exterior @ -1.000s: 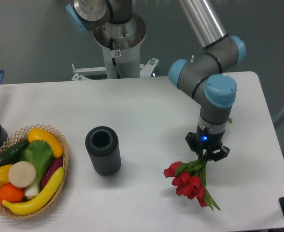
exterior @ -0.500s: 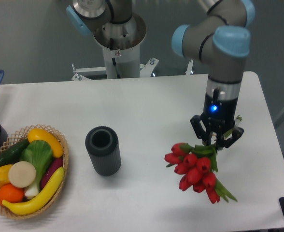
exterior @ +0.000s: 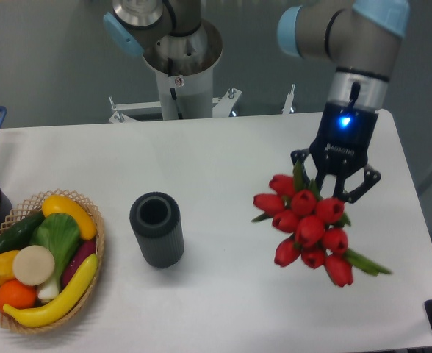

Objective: Pick up the flowers from the table
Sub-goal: 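Lift the grasped tulip bundle up off the table, then hold the tulip bundle raised above the table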

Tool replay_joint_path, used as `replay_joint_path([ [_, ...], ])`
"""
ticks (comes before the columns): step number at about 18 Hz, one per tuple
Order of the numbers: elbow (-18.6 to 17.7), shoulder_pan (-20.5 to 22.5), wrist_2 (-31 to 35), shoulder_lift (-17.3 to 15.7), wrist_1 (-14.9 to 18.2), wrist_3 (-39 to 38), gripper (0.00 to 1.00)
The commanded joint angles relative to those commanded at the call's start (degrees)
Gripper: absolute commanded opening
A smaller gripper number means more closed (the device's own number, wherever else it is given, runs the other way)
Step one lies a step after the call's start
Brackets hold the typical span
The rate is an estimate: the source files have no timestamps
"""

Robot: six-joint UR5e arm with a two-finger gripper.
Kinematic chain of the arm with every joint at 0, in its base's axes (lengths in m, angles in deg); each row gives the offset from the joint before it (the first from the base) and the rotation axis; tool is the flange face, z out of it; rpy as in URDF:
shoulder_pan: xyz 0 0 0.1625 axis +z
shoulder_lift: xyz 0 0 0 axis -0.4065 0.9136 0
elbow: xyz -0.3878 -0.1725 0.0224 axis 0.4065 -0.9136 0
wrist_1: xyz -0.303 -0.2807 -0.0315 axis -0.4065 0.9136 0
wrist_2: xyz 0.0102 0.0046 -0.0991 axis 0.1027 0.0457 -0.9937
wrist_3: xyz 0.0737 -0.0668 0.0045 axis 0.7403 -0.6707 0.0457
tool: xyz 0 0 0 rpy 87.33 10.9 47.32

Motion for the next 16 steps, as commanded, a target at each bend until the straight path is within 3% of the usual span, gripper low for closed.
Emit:
replay_joint_path([
  [7, -0.79, 4.85, -14.42, -0.01, -0.09, -0.18, 0.28],
  [16, -2.11, 4.85, -14.7, -0.27, -0.17, 0.35, 0.28],
])
